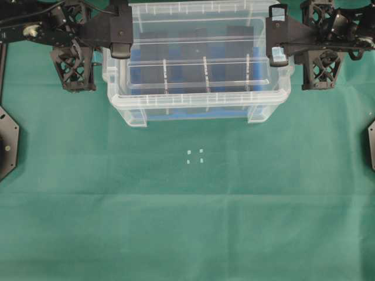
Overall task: Clamp the lid of the box with both arms, then lift and open it.
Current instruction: 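Lift the clamped lid upward off the box with both grippers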
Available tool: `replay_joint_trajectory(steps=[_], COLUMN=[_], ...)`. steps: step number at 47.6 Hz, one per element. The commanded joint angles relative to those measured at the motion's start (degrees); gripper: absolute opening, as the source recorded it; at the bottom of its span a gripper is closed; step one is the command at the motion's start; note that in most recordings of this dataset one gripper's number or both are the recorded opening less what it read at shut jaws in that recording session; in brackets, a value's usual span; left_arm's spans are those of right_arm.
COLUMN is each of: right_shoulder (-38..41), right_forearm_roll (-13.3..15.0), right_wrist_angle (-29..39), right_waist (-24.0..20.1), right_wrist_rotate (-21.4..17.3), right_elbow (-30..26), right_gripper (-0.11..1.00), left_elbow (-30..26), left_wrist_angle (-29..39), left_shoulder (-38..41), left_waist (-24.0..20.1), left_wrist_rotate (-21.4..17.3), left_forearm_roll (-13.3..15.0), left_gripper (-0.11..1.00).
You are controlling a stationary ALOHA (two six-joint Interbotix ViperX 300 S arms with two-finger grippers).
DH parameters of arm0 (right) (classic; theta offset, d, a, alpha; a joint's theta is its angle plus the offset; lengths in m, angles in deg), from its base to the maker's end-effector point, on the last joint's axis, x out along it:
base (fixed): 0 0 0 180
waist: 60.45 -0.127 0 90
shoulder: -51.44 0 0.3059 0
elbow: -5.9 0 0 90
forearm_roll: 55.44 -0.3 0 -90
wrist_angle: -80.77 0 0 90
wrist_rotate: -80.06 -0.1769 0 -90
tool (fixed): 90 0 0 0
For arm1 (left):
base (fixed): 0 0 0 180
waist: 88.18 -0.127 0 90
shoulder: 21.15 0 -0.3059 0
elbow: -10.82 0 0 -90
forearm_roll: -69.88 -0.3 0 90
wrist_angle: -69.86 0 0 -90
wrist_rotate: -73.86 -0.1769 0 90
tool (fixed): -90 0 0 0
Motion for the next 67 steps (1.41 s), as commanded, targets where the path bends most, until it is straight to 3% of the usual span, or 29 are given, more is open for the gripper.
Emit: replay_joint_trajectory(steps=[1, 67], right_shoulder=[-0.79, -4.57], right_forearm_roll=[-0.35, -0.35], right_wrist_angle=[-0.35, 8.09], right_waist=[-1.49, -3.34], right_wrist_rotate=[-0.70, -1.14], right_elbow=[-3.96, -12.13], right_gripper=[0.00, 0.00], left_elbow=[-3.25, -11.69], left_wrist_angle=[-0.88, 10.72], left_shoulder=[-0.88, -4.04], left_waist=[2.11, 3.78], left_wrist_rotate=[0.26, 0.53], left_forearm_roll=[0.44, 0.44], left_gripper=[0.00, 0.00])
